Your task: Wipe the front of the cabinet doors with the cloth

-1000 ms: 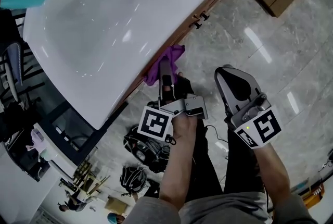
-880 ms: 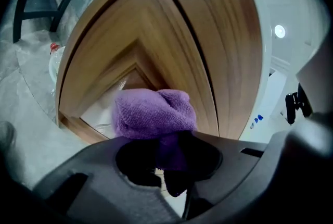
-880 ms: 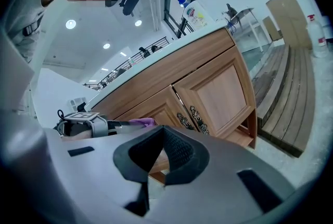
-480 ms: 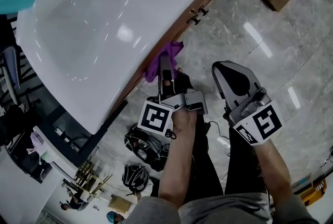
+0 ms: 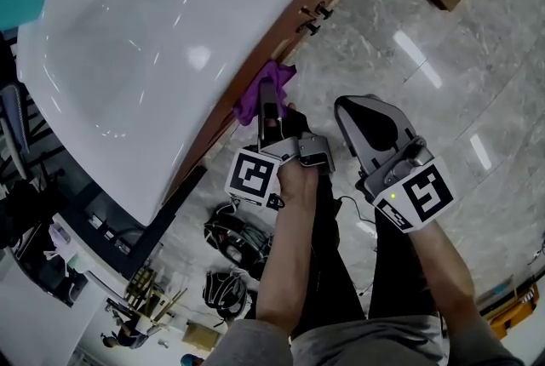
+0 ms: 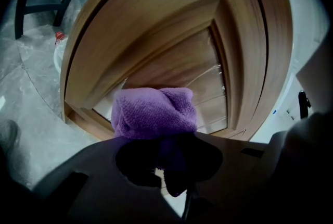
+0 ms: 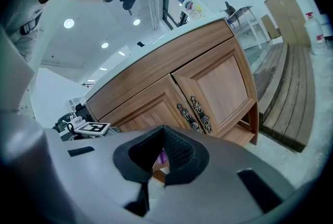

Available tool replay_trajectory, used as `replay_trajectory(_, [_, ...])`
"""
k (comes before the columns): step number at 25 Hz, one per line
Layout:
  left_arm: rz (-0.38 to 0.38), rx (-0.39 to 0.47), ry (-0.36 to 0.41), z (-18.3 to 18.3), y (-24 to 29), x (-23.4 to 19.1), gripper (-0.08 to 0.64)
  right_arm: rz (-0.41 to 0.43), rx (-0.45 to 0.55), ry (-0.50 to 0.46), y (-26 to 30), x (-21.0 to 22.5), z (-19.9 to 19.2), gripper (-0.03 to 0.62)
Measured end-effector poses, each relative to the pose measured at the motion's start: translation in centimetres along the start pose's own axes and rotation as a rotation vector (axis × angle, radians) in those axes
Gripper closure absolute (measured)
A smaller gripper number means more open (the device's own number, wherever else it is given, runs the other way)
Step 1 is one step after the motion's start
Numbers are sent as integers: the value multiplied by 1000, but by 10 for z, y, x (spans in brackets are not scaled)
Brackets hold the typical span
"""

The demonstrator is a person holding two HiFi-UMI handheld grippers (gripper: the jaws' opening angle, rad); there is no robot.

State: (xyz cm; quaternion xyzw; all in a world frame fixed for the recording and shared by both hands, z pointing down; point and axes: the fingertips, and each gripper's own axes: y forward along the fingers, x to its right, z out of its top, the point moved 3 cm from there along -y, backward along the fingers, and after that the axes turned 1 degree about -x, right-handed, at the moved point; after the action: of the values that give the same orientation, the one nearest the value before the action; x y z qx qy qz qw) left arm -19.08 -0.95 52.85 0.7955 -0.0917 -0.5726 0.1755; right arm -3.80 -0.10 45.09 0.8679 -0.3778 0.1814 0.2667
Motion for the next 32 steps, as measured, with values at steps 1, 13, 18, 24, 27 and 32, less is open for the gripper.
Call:
replay_trajectory(1, [11,-2,-4,-1,1,-4,483,-2,0,0,0,1,-1,583])
replay_trajectory(13, [66,-10,-25,-11,10,-42,482,-19,-1,-16,5,11,-8,583])
replay_trajectory(18, [68,0,-38,-15,13,-57,482,-9,8,-33,11,14,-14,583])
replay_trajectory(24, [67,-5,-45,-21,20,-76,483,-6,15,-49,15,19,-23,583])
replay_trajectory(27, [67,-8,-40,-24,23,-84,483,-5,22,-51,16,21,-26,583])
replay_trajectory(32, [47,-30,8,-29,28,-90,482,-18,27,-42,13,26,-35,583])
